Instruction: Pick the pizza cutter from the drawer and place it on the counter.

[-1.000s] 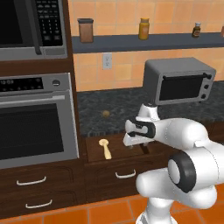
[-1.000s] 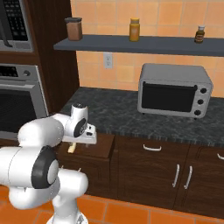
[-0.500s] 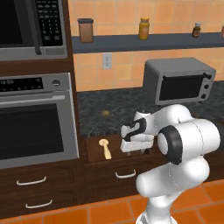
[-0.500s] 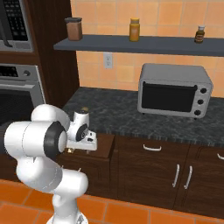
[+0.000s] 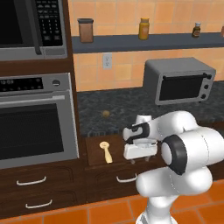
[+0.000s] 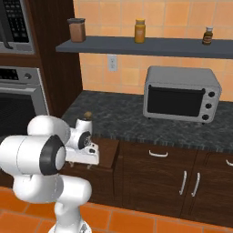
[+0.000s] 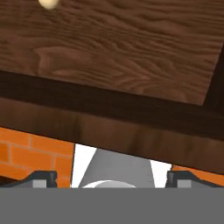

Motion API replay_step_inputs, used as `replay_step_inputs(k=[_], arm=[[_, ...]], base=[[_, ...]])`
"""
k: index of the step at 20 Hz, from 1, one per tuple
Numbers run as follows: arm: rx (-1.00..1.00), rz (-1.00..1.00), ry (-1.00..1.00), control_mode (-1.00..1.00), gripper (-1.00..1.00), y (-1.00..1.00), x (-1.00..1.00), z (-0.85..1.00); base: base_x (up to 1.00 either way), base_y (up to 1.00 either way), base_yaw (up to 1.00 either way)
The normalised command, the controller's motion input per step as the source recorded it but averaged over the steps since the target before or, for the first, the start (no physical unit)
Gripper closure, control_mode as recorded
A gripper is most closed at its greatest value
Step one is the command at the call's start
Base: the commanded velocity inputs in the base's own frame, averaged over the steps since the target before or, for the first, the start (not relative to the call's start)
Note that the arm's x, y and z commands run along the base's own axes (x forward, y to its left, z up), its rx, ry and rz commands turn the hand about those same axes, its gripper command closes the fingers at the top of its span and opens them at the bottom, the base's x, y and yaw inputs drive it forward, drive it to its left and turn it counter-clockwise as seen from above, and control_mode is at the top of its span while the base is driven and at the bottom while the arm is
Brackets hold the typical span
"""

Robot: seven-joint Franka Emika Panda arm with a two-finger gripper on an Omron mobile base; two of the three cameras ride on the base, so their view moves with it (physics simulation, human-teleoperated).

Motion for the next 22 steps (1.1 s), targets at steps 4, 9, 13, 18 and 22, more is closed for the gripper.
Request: replay_step_inputs(k=[4, 9, 13, 18, 22], arm=[[0.0, 0.06, 0.07, -1.0, -1.0, -0.1, -1.0, 0.0], [0.04, 0.06, 0.02, -1.0, -1.0, 0.0, -0.64, 0.48], [0.16, 0.0, -0.28, -1.0, -1.0, 0.2, 0.3, 0.97], [0.09, 0.0, -0.06, -1.0, -1.0, 0.44, 0.67, 0.33], [0.0, -0.01, 0.0, -1.0, -1.0, 0.56, 0.79, -0.01]], base=[[0.0, 0.0, 0.0], [0.0, 0.0, 0.0], [0.0, 0.0, 0.0], [0.0, 0.0, 0.0], [0.0, 0.0, 0.0]])
